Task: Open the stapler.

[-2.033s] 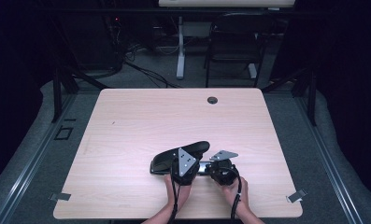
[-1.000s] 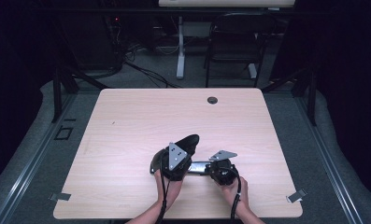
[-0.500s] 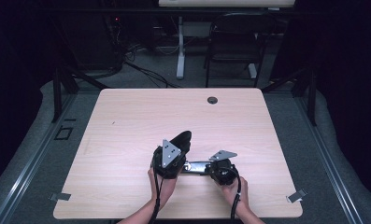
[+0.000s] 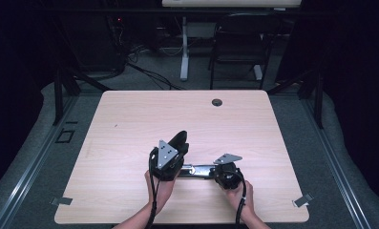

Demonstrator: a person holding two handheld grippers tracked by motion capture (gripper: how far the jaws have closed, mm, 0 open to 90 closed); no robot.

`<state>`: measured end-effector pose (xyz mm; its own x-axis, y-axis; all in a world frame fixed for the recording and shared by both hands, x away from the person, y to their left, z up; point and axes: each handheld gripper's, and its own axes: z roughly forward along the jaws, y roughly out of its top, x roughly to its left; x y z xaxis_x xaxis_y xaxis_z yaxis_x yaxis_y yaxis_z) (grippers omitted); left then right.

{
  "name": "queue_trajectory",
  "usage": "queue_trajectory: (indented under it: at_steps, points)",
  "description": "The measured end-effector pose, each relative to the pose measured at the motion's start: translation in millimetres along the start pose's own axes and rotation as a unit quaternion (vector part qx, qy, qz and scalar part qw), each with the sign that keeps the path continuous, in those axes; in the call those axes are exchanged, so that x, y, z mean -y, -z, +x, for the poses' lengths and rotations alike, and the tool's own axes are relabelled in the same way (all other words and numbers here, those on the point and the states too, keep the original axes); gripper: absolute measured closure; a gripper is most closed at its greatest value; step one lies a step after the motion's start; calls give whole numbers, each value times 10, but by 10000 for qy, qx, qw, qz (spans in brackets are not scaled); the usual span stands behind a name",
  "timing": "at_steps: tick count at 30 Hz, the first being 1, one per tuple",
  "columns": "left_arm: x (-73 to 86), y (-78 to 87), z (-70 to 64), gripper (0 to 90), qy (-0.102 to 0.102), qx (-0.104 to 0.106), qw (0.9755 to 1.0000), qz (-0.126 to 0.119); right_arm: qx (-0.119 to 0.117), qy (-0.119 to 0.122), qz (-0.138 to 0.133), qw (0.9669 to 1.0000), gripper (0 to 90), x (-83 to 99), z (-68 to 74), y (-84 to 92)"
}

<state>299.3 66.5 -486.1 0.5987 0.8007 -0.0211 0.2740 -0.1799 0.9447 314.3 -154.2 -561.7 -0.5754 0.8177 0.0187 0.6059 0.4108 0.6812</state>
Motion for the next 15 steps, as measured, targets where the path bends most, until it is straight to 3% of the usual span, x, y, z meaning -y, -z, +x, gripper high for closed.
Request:
queue_trajectory:
  at_steps: [3, 15]
  points:
    - [-11, 22, 22, 900, 40, -14, 10000, -4, 11, 0, -9, 10000, 900, 0, 2, -2]
    - [-60, 107, 125, 900, -111, -183, 9997, 87, 4, -26, -50, 10000, 900, -1, 10, -8]
